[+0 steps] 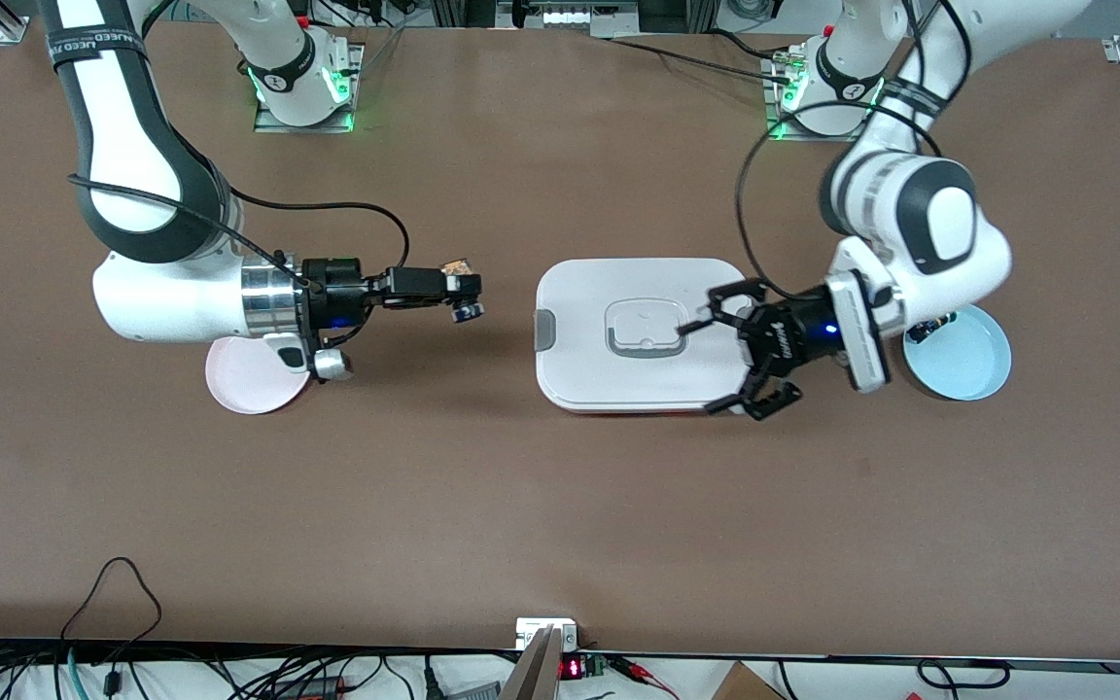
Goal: Transfer orange switch to right arm and place
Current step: 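Carry the switch toward the white plate while the left gripper withdraws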
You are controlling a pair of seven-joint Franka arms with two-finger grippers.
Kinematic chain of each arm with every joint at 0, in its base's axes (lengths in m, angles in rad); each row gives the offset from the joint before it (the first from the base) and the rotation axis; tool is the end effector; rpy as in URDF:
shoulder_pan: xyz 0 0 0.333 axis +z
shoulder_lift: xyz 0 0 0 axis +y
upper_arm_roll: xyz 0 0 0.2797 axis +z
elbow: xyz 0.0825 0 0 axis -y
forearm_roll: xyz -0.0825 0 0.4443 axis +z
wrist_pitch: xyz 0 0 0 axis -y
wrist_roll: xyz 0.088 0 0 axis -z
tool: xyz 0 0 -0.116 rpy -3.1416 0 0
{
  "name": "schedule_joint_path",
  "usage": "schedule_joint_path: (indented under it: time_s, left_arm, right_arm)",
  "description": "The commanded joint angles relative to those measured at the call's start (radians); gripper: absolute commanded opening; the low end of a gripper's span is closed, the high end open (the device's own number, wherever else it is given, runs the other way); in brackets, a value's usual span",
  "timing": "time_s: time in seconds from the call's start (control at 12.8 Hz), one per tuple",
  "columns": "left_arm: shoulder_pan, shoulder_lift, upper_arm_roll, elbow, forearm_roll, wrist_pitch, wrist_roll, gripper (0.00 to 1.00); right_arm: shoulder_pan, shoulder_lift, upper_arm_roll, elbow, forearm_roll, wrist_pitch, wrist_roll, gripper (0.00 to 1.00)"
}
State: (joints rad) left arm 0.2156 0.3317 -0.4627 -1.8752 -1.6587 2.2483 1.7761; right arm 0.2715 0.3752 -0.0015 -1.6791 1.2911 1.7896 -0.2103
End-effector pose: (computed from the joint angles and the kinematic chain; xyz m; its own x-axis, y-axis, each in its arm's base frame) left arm 0.6662 -0.1909 0.3195 0.4383 -0.0078 0.8988 -0.8237 -0.4038 0.3981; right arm 0.6478 0.2733 0.3548 0.9698 0.1165 -0.2142 -0.1579 -0.3696 -0.9157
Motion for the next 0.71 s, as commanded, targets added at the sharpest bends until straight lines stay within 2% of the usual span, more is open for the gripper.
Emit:
schedule_joint_path:
  time_s: [0.0, 0.16, 0.24, 0.39, 0.47, 0.63]
  left_arm:
    - [0.037, -0.043, 0.108, -0.035, 0.187, -0.051, -0.012, 1.0]
    - [0.044, -0.045, 0.255, -0.022, 0.41, -0.171, -0.113, 1.0]
    - [0.044, -0.045, 0.324, 0.019, 0.544, -0.229, -0.194, 1.0]
    - [0.044, -0.049, 0.395, 0.109, 0.811, -0.285, -0.382, 1.0]
    - [0.042, -0.065, 0.409, 0.122, 0.921, -0.288, -0.459, 1.0]
    - [0.036, -0.08, 0.455, 0.123, 1.066, -0.291, -0.574, 1.0]
  right_arm:
    - [-0.029, -0.015, 0.008, -0.007, -0.218, -0.012, -0.117, 0.17]
    - [-0.043, -0.016, 0.008, -0.007, -0.405, -0.013, -0.217, 0.17]
    - [-0.052, -0.016, 0.008, -0.007, -0.497, -0.015, -0.294, 0.17]
    - [-0.064, -0.016, 0.008, -0.011, -0.677, -0.013, -0.439, 0.16]
    - [-0.07, -0.016, 0.008, -0.011, -0.775, -0.013, -0.493, 0.15]
    - [-0.08, -0.015, 0.008, -0.027, -0.98, 0.002, -0.593, 0.15]
